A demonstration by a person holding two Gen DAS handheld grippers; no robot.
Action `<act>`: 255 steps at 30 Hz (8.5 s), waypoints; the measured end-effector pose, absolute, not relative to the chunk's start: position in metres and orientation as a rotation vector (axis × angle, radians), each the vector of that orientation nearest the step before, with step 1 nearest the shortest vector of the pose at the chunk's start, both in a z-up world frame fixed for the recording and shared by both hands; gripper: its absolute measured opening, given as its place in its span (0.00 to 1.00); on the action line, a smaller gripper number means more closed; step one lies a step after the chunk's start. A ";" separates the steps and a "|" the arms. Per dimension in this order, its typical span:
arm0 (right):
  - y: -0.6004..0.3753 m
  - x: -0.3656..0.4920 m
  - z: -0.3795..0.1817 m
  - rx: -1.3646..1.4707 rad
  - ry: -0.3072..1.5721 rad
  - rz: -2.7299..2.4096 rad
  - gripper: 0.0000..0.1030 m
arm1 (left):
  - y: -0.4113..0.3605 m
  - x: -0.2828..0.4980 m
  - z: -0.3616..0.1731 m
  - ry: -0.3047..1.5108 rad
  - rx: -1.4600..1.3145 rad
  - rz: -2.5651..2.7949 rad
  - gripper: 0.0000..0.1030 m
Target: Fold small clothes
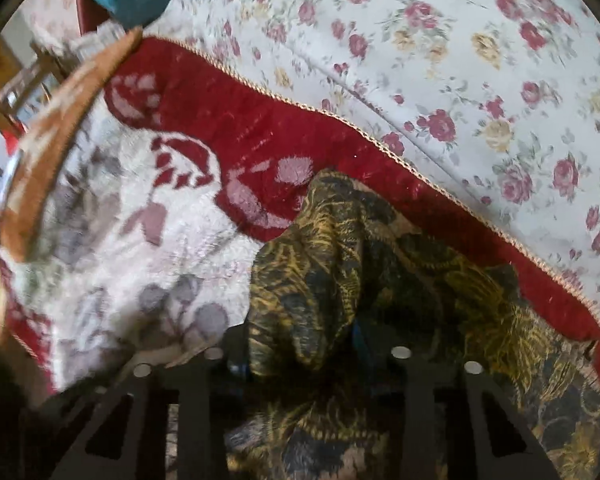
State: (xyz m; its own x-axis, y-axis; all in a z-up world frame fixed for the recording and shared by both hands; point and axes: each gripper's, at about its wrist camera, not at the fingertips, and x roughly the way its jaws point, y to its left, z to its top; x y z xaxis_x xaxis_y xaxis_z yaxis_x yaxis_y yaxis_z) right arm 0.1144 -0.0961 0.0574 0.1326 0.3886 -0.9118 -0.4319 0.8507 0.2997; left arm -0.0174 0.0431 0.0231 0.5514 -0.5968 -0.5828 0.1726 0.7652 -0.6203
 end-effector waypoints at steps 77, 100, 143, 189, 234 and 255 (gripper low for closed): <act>-0.452 0.003 0.116 0.487 0.997 0.275 0.70 | -0.191 -0.075 0.047 0.982 0.061 -0.682 0.55; -0.440 -0.009 0.109 0.408 1.098 0.199 0.56 | -0.189 -0.076 0.047 0.983 0.075 -0.711 0.57; -0.415 -0.090 0.117 0.273 1.010 0.115 0.72 | -0.176 -0.052 0.064 0.977 0.037 -0.518 0.57; -0.419 -0.069 0.103 0.512 1.002 0.340 0.36 | -0.135 -0.030 0.084 1.063 -0.296 -0.759 0.38; -0.319 -0.158 0.093 0.061 1.063 0.228 0.44 | -0.097 -0.126 0.077 0.915 -0.003 -0.284 0.68; -0.302 -0.205 0.177 0.050 0.856 0.103 0.83 | -0.098 -0.161 0.112 0.809 0.008 -0.232 0.68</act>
